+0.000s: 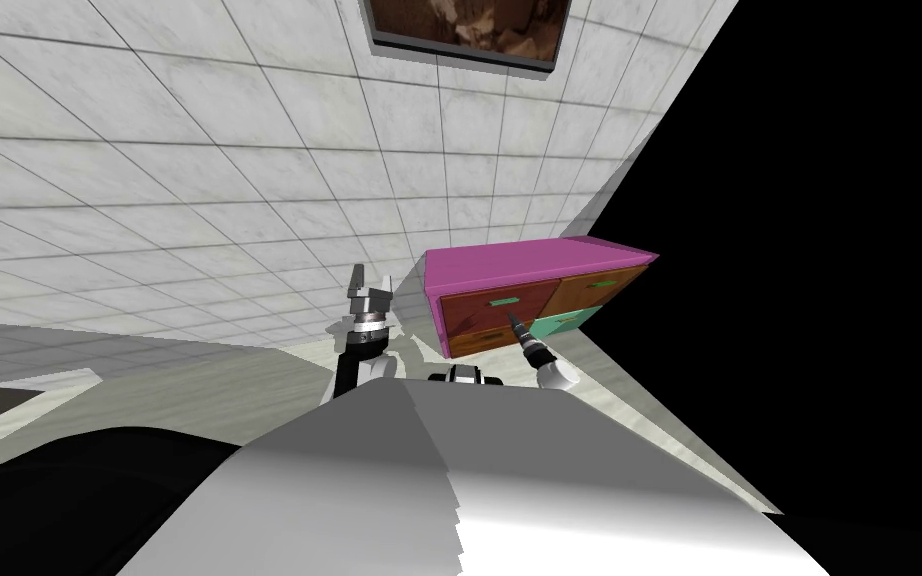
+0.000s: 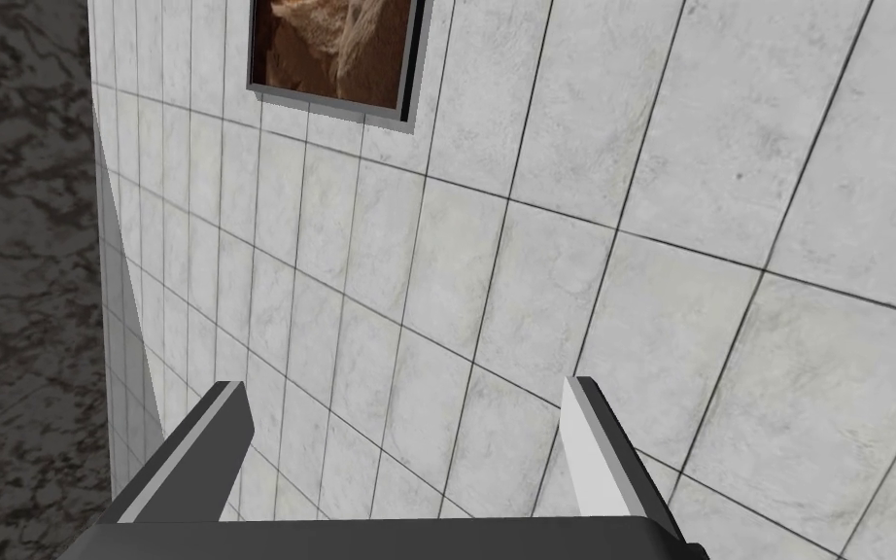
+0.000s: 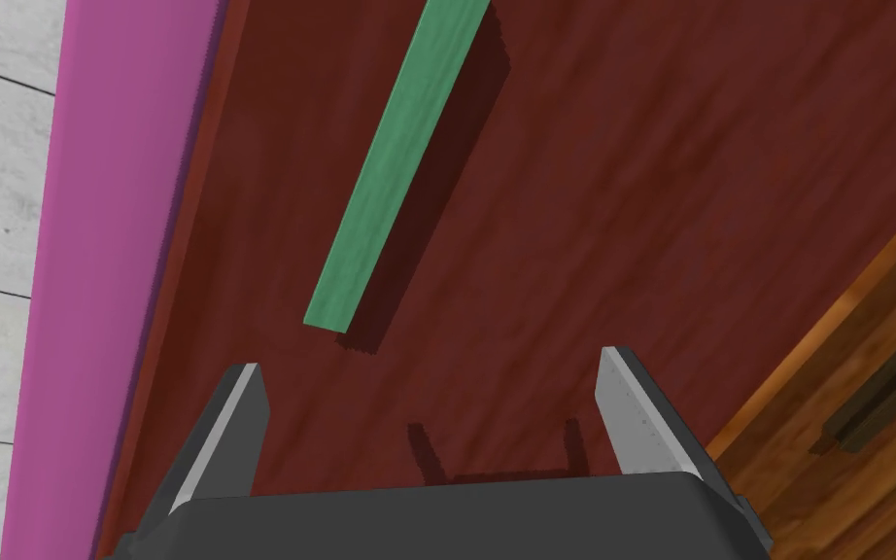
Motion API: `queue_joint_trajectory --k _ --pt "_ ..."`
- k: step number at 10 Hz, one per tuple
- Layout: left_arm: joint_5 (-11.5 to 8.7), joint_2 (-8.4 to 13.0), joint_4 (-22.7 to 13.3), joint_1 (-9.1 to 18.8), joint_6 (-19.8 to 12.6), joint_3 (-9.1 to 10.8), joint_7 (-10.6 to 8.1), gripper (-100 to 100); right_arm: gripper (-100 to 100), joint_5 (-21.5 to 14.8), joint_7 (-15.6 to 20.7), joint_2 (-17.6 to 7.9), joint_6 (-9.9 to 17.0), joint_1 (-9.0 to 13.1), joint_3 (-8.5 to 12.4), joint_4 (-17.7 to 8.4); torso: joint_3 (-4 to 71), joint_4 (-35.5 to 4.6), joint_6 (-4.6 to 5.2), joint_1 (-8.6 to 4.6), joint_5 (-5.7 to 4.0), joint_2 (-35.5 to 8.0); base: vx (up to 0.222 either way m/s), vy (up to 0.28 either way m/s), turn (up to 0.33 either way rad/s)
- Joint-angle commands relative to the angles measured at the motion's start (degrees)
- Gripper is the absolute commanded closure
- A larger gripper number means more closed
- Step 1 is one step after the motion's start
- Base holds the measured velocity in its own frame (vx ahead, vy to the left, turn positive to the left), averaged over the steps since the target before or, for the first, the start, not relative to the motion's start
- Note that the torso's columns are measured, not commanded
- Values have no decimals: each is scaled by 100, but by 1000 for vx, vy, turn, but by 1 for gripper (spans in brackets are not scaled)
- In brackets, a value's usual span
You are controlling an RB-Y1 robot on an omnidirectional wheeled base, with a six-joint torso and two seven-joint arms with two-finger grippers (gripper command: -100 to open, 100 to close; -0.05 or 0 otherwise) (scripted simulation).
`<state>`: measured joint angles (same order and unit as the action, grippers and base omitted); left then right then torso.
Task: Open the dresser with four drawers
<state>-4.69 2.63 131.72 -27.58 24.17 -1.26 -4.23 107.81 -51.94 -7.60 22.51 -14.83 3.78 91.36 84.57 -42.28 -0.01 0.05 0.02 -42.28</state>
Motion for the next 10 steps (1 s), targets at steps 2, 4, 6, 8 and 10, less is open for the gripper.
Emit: queue_joint_trajectory --k 2,4,6,8,10 --pt "0 0 0 0 0 0 0 0 -100 391 57 12 410 28 69 -231 -6 -3 0 -7 -2 -10 66 28 -47" --pt "0 0 0 1 0 0 0 0 -100 577 79 66 602 37 100 -339 -3 -1 0 -7 -2 -5 57 28 -55" --pt "0 0 0 1 0 0 0 0 -100 760 99 25 788 47 130 -443 -1 0 0 -3 -1 -2 56 29 -45" --pt "0 0 0 1 0 0 0 0 -100 953 120 -105 984 56 162 -552 2 1 1 -9 -3 2 64 19 -48" --pt "0 0 0 0 0 0 0 0 -100 1167 145 -186 1203 67 197 -677 0 0 0 -1 -1 0 68 38 -59"
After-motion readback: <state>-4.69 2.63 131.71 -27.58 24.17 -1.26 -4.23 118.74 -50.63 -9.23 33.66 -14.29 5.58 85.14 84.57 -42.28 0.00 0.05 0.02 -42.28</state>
